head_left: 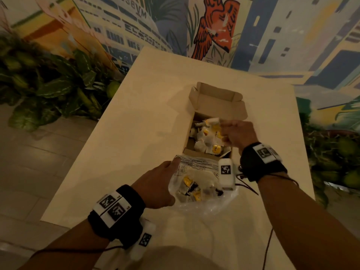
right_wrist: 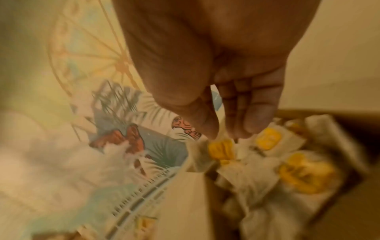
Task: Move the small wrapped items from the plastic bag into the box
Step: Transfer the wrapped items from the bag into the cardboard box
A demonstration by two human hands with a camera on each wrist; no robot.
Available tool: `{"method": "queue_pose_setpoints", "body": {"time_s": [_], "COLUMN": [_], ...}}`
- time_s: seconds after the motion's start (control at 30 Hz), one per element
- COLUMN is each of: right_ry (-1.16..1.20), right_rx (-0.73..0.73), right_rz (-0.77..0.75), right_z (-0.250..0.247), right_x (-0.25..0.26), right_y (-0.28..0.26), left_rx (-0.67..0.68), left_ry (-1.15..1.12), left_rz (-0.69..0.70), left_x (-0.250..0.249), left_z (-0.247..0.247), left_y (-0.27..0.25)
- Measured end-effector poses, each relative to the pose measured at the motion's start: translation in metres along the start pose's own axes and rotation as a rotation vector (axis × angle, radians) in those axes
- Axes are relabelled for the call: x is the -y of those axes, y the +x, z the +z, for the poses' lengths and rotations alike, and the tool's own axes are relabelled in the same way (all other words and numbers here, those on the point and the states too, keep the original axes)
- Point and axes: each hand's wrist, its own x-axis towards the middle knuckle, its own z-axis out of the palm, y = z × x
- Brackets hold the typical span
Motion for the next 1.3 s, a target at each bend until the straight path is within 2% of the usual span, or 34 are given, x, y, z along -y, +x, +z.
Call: {"method": "queue_pose_setpoints", "body": {"time_s": [0.03,0.1,0.17,0.2,0.23,0.27,0.33,0.37,0.47,0.57,0.73,1.03,1.17,1.3], "right_ry": [-0.183,-0.453,-0.394,-0.297,-0.249,-0.267,-0.585,-0.758,-1.048,-1.164,-1.045,-0.474,-0.489,-0.518], "right_rx": [0.013,-0.122,-0.220,-0.177,-0.036,0.170,0.504,0.575,0.565,0.500,0.478,0.377,0.380,0.363], "right_rz": [-0.001,-0.110,-0.283,-0.337,-0.362,-0.367,-0.393,-0.393,-0.260,-0.206,-0.206,-0.196,-0.229,-0.336], "right_z": [0.003,0.000,-0.006,-0.007,-0.003,0.006,0.032,0.046,0.068,0.069,0.060,0.039,0.039,0.037], "right_x": [-0.004,-0.003,0.006,0.008,0.006,0.002,-0.021,-0.035,-0.067,-0.077,-0.091,-0.070,-0.068,-0.059], "right_y": [0.005,-0.006,-0.037,-0.057,-0.074,-0.093,-0.112,-0.113,-0.104,-0.100,-0.095,-0.087,-0.088,-0.100], "left_rx": [0.000,-0.015,-0.018,-0.016,-0.015,-0.011,-0.006,-0.002,0.001,-0.020,-0.013,0.028,0.028,0.020], "left_ry": [0.000,-0.014,-0.044,-0.051,-0.051,-0.047,-0.040,-0.039,-0.053,-0.060,-0.046,-0.013,-0.021,-0.025], "left_rz": [-0.005,-0.014,-0.030,-0.037,-0.043,-0.047,-0.048,-0.046,-0.035,-0.029,-0.032,-0.012,-0.025,-0.029], "left_x": [0.001,0.004,0.007,0.008,0.009,0.009,0.008,0.007,0.000,-0.001,-0.004,-0.005,-0.005,-0.004], "left_z": [0.000,0.000,0.000,0.000,0.000,0.000,0.000,0.000,-0.001,-0.004,-0.006,0.000,0.001,0.000], "left_y": [-0.001,-0.002,-0.004,-0.004,-0.003,-0.003,-0.001,-0.001,-0.001,-0.003,-0.005,-0.005,-0.004,-0.004]}}
